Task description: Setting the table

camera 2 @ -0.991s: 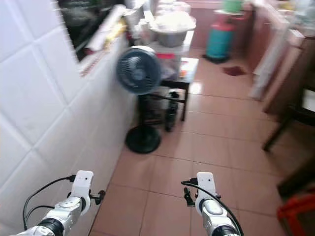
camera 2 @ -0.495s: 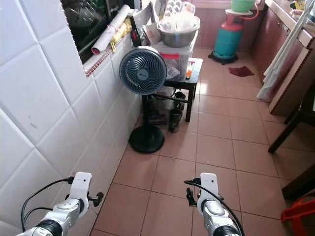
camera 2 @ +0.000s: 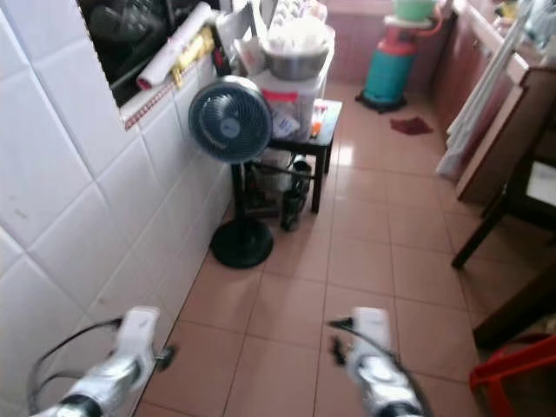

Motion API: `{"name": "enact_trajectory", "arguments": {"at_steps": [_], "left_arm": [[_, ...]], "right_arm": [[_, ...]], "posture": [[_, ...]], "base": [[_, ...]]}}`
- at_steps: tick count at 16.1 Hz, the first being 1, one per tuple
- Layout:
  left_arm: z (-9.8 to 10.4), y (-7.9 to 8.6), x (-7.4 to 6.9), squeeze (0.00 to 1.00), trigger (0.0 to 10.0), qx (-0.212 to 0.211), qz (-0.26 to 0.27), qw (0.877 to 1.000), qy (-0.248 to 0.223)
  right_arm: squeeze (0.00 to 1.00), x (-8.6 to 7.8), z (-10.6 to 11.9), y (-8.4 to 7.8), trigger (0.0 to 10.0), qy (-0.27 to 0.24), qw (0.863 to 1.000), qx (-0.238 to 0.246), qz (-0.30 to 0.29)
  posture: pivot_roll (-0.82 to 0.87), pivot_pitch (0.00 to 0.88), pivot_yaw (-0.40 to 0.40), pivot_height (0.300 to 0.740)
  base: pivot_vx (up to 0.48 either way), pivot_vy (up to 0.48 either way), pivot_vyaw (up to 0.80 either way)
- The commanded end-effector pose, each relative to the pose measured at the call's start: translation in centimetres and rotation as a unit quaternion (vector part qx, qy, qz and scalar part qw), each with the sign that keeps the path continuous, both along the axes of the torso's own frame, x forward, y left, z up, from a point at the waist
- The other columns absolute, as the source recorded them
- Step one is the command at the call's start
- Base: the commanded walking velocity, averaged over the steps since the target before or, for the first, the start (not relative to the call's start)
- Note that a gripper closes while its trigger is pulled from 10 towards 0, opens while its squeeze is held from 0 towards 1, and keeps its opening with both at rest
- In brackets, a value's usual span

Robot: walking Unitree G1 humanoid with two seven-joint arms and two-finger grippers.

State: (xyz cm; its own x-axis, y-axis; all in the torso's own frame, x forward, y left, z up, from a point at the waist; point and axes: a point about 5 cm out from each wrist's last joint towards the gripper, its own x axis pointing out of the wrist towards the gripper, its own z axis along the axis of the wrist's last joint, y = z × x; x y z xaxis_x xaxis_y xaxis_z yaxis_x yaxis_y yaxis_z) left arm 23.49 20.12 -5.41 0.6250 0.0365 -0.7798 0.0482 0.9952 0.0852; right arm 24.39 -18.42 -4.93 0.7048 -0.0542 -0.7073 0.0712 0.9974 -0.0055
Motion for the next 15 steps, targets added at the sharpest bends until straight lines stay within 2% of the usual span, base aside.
{"name": "enact_trajectory", "arguments": {"at_steps": [1, 5, 8, 10, 13, 14, 15], "left_arm": [[0.0, -0.5, 0.2, 0.0, 10.0, -0.005, -0.006, 1.0, -0.002], [-0.1, -0.4, 0.0, 0.0, 10.0, -0.002, 0.0, 1.0, -0.001], [0.1, -0.3, 0.1, 0.0, 10.0, -0.004, 0.001, 1.0, -0.006], [0.1, -0.3, 0.2, 0.0, 10.0, -0.005, 0.002, 1.0, -0.007], [2.6, -0.4, 3.5, 0.0, 10.0, -0.011, 0.003, 0.997, -0.076], [3.6, -0.7, 4.7, 0.0, 10.0, -0.025, 0.005, 0.995, -0.099], [3.9, -0.9, 5.1, 0.0, 10.0, -0.027, 0.0, 0.994, -0.105]], "right_arm": [[0.0, -0.2, 0.0, -0.7, 10.0, 0.004, 1.0, -0.004, -0.007], [0.0, -0.2, 0.0, -0.7, 10.0, -0.002, 1.0, 0.004, -0.013], [0.0, 0.9, 0.8, -0.4, 10.0, -0.025, 1.0, -0.002, 0.008], [0.0, 1.0, 0.9, -0.4, 10.0, -0.027, 1.0, -0.002, 0.009], [0.0, 3.5, 2.8, 0.7, 10.0, -0.077, 0.997, 0.013, 0.01], [0.0, 4.3, 3.5, 0.8, 10.0, -0.098, 0.995, 0.018, 0.001], [0.0, 4.6, 3.9, 0.8, 10.0, -0.106, 0.994, 0.02, -0.002]], "posture": [[0.07, 0.0, 0.014, 0.74], [0.08, 0.0, 0.013, 0.74], [0.08, 0.0, 0.015, 0.74], [0.08, 0.0, 0.015, 0.74], [0.09, 0.0, 0.017, 0.74], [0.09, 0.0, 0.019, 0.74], [0.1, 0.0, 0.021, 0.74]], "base": [[0.0, 0.0, 0.0], [0.0, 0.0, 0.0], [0.0, 0.0, 0.0], [0.0, 0.0, 0.0], [0.0, 0.0, 0.0], [0.0, 0.0, 0.0], [0.0, 0.0, 0.0]]}}
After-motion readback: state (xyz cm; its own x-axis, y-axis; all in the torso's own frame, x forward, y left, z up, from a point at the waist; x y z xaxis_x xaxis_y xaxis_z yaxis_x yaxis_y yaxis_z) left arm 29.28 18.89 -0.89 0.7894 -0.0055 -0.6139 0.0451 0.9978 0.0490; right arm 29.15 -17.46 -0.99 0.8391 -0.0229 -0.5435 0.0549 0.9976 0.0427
